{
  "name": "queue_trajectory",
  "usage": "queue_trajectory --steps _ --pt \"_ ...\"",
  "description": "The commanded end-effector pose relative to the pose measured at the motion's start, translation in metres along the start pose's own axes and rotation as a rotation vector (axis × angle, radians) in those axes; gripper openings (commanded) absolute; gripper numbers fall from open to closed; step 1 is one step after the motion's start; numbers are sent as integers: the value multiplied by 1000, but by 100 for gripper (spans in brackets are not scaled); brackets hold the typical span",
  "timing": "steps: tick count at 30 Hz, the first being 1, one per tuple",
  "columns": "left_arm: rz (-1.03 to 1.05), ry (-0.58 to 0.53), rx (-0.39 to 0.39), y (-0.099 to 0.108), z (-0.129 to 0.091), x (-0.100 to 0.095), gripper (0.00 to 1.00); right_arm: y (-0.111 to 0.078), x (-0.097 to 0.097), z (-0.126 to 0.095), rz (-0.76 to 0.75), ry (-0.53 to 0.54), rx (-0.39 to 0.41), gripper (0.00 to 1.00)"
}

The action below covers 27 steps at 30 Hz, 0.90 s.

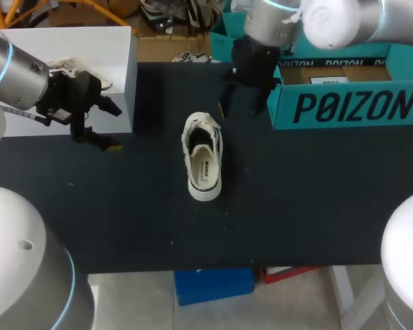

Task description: Take the shoe out of the shoebox, open the shoe tongue, remove and reinsert the insole, then place the shoe into the shoebox

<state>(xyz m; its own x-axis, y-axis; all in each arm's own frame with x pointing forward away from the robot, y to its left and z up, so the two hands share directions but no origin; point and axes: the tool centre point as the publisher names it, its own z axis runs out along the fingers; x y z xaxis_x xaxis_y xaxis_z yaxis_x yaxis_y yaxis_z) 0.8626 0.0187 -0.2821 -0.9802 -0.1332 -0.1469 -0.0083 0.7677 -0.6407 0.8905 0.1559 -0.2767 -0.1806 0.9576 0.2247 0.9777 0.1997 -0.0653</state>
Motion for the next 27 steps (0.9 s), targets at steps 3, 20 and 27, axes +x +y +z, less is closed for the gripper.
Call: queue_trajectory --steps 3,20,27 --pt "2 -4 0 1 1 1 100 14 9 16 14 -253 125 62" --pt "2 -4 0 1 1 1 100 8 21 42 53 -209 55 58" --pt "2 -4 0 1 1 1 100 6 26 52 61 -185 23 56"
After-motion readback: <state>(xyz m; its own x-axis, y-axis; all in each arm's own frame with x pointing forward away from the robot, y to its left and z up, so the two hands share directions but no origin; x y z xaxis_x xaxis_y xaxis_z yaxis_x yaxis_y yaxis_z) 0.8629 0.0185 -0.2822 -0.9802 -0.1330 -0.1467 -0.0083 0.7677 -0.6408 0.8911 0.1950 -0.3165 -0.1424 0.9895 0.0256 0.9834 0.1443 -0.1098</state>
